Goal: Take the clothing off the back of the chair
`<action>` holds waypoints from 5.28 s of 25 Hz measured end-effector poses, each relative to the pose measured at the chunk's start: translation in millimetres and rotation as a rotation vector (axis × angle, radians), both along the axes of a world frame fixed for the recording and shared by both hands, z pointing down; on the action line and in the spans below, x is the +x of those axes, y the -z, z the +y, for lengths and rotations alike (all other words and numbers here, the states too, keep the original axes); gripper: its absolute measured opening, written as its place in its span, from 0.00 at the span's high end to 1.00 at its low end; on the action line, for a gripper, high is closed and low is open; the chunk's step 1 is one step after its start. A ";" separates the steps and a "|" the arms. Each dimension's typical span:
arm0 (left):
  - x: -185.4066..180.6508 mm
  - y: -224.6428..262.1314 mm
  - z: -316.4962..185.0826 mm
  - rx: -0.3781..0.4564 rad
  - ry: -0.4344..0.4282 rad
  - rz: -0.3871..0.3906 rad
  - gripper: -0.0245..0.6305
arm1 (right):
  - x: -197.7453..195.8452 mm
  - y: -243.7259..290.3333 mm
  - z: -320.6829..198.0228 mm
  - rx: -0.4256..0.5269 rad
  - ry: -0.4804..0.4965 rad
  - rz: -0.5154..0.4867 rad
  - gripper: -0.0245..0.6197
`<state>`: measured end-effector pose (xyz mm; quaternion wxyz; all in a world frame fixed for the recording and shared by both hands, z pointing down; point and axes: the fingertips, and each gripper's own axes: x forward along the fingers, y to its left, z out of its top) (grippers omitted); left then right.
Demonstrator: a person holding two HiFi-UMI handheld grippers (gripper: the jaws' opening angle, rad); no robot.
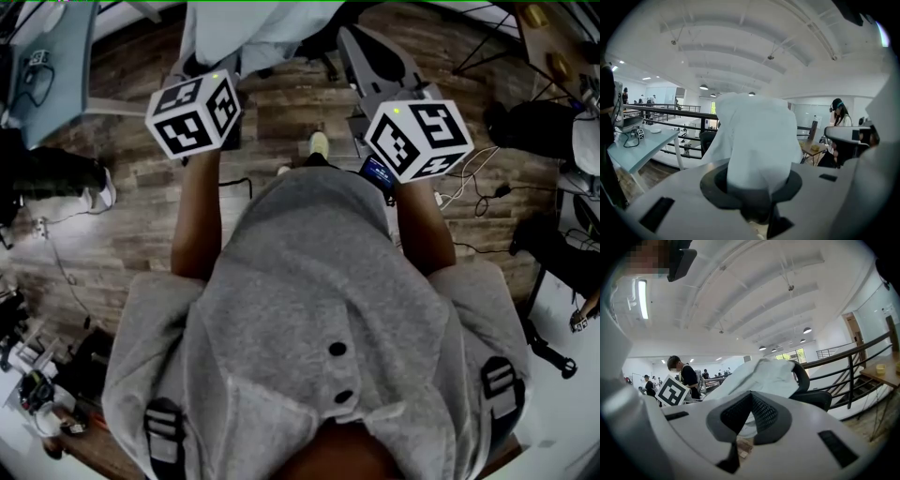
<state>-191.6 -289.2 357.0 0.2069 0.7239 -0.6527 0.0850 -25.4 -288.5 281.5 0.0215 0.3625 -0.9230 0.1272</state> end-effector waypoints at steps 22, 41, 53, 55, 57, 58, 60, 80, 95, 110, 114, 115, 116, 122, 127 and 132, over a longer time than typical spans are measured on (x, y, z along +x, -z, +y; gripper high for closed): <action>-28.9 -28.8 57.6 -0.066 0.052 0.040 0.79 | -30.8 -14.3 55.5 -0.026 0.023 0.023 0.94; -32.1 -27.0 123.0 -0.056 0.079 0.003 0.80 | -31.9 -26.9 110.8 -0.022 0.009 0.047 0.94; -32.8 -36.3 156.5 -0.089 0.106 0.011 0.80 | -28.4 -27.2 138.3 -0.026 0.024 0.039 0.94; -32.7 -40.9 160.9 -0.104 0.109 0.003 0.80 | -29.8 -29.9 140.7 -0.032 0.030 0.039 0.94; -33.1 -44.5 163.8 -0.121 0.109 -0.004 0.80 | -32.1 -32.0 143.4 -0.040 0.035 0.039 0.94; -33.8 -45.9 165.1 -0.127 0.109 -0.004 0.80 | -33.2 -32.4 145.0 -0.043 0.037 0.038 0.94; -36.3 -47.3 168.4 -0.131 0.114 -0.007 0.80 | -35.0 -32.9 149.0 -0.046 0.039 0.037 0.94; -7.1 -13.1 165.7 -0.010 0.038 -0.017 0.80 | -21.6 -32.4 157.0 -0.036 -0.007 0.050 0.94; 29.2 3.9 153.2 0.062 -0.035 -0.052 0.80 | 17.3 -27.1 146.6 -0.007 -0.101 0.063 0.94; 130.7 47.1 169.6 0.150 -0.157 -0.071 0.80 | 105.7 -15.4 166.2 0.005 -0.205 0.057 0.94; 152.6 51.4 192.6 0.164 -0.183 -0.079 0.80 | 125.8 -12.3 187.2 0.016 -0.224 0.054 0.94; 158.3 53.4 199.8 0.166 -0.186 -0.076 0.80 | 131.3 -10.5 194.0 0.019 -0.227 0.053 0.94; 164.8 55.7 206.8 0.168 -0.188 -0.072 0.80 | 137.9 -8.7 201.0 0.021 -0.230 0.054 0.94; 198.1 61.5 242.8 0.195 -0.200 -0.067 0.80 | 174.2 -10.0 235.7 0.051 -0.268 0.085 0.94; 204.2 55.3 262.9 0.195 -0.205 -0.065 0.80 | 180.4 -15.6 254.8 0.052 -0.272 0.100 0.94; 213.7 56.9 273.2 0.198 -0.207 -0.060 0.80 | 190.0 -12.1 264.9 0.059 -0.269 0.101 0.94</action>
